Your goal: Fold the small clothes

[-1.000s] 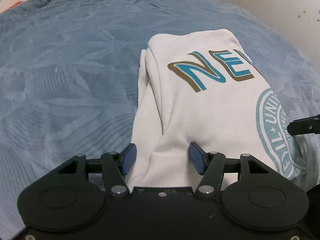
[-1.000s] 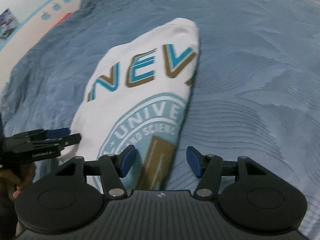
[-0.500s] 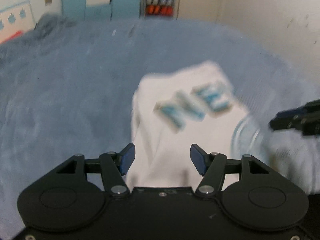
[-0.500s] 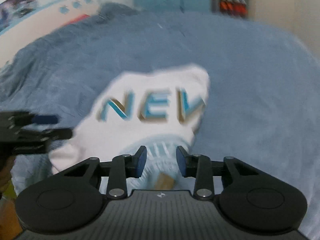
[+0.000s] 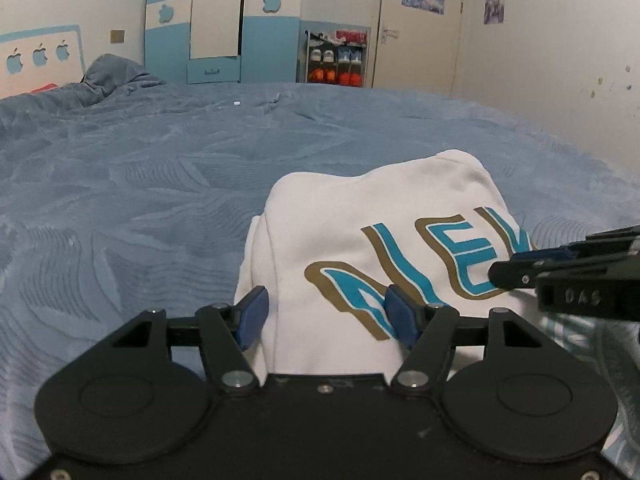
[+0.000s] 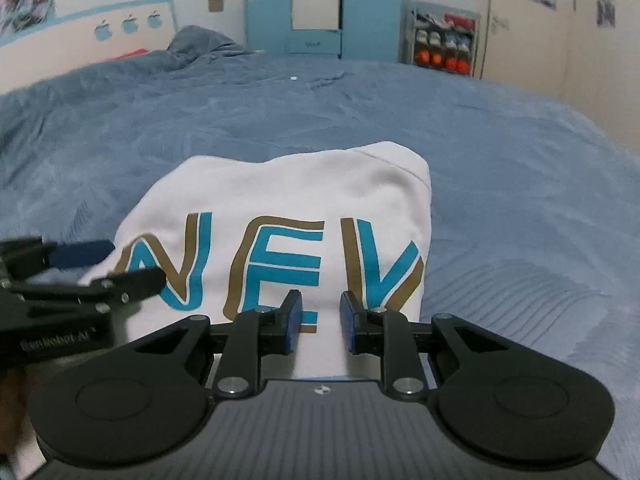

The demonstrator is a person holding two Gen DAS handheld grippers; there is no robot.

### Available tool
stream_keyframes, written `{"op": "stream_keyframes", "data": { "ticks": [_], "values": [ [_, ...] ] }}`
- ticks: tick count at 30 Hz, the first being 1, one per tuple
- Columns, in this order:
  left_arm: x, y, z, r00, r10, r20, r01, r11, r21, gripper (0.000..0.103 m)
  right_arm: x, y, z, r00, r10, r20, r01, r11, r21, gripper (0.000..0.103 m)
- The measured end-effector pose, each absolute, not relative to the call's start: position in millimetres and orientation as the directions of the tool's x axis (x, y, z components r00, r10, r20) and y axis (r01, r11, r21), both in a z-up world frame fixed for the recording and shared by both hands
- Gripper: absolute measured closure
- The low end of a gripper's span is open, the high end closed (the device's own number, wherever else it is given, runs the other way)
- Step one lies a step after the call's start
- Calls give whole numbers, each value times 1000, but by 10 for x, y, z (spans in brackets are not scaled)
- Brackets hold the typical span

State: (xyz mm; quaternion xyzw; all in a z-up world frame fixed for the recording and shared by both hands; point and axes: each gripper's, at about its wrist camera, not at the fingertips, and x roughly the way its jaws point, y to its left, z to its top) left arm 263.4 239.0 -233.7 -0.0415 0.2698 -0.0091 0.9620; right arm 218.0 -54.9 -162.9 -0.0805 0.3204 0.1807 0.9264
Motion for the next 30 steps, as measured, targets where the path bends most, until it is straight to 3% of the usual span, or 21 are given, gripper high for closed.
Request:
{"op": "stream_keyframes", "data": {
  "ticks": [6, 11, 17, 19, 22, 26, 30],
  "values": [
    [2719, 2314, -2155, 851, -1, -525, -5, 1000, -11, 38, 2120, -586, -1440, 752, 297, -588, -349, 937, 27, 76],
    [2807, 2309, -1826, 909, 10, -417, -20, 1000, -20, 37, 2245, -616, -1276, 797, 293, -529, -301, 951, 72, 75],
    [3221, 2275, -1802, 912, 81, -403, -69, 997, 44, 37, 2537, -585, -1409, 790, 271, -551, -278, 958, 73, 75],
    [3349, 2287, -1904, 898, 75, -434, -67, 997, 32, 37, 2615, -575, -1505, 776, 260, -574, -269, 961, 71, 74],
    [3619, 2295, -2263, 817, 50, -575, -33, 999, 41, 35, 2739, -588, -1719, 732, 243, -637, -234, 967, 100, 73],
    [3631, 2400, -2288, 817, 21, -576, -47, 998, -31, 35, 2705, -563, -1770, 744, 235, -625, -235, 968, 84, 72],
    [3611, 2306, -2116, 812, 56, -581, -42, 998, 38, 36, 2706, -578, -1630, 742, 246, -624, -240, 966, 95, 72]
  ]
}}
